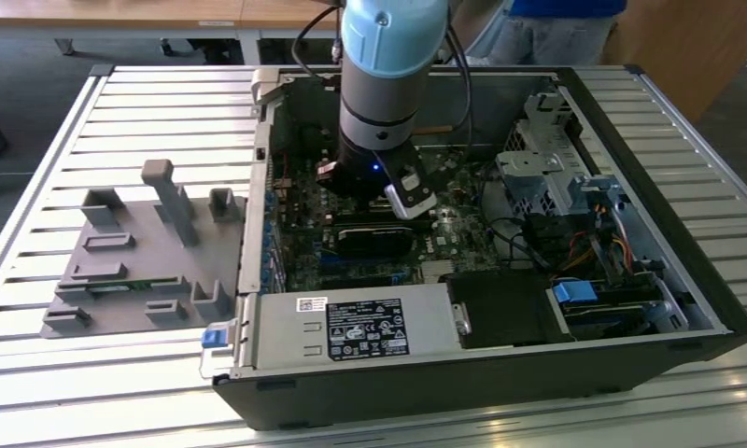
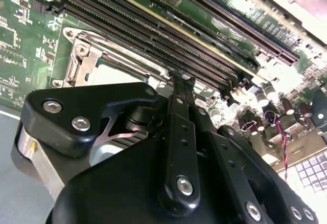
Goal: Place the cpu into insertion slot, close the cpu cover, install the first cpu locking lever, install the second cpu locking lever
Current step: 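Install the second cpu locking lever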
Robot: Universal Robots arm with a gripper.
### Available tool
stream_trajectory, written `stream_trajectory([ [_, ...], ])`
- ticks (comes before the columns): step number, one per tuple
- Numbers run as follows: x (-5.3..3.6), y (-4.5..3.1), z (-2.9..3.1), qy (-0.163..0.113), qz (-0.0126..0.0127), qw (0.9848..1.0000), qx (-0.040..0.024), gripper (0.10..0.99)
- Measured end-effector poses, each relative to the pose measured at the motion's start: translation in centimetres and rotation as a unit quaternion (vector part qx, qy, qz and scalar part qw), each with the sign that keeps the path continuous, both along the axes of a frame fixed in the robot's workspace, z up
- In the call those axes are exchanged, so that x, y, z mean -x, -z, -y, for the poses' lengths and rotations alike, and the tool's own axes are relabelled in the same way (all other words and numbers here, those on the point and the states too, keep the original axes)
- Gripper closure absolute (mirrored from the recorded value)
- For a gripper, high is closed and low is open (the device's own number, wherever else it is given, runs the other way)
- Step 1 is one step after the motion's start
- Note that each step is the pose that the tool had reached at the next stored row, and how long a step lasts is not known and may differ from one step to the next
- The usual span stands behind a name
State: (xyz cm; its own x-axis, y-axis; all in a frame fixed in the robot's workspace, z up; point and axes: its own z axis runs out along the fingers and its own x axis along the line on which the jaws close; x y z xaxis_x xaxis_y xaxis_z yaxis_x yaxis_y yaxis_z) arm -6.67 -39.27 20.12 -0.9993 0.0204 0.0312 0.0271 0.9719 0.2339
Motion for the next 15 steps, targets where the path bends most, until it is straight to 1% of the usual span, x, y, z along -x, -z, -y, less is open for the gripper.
stream_trajectory([
  [5, 0.0, 0.29, 0.04, 0.0, 0.0, 1.0, -0.001, 0.98],
  [15, 0.4, 0.69, 0.04, 0.0, 0.0, 1.0, -0.0072, 0.98],
])
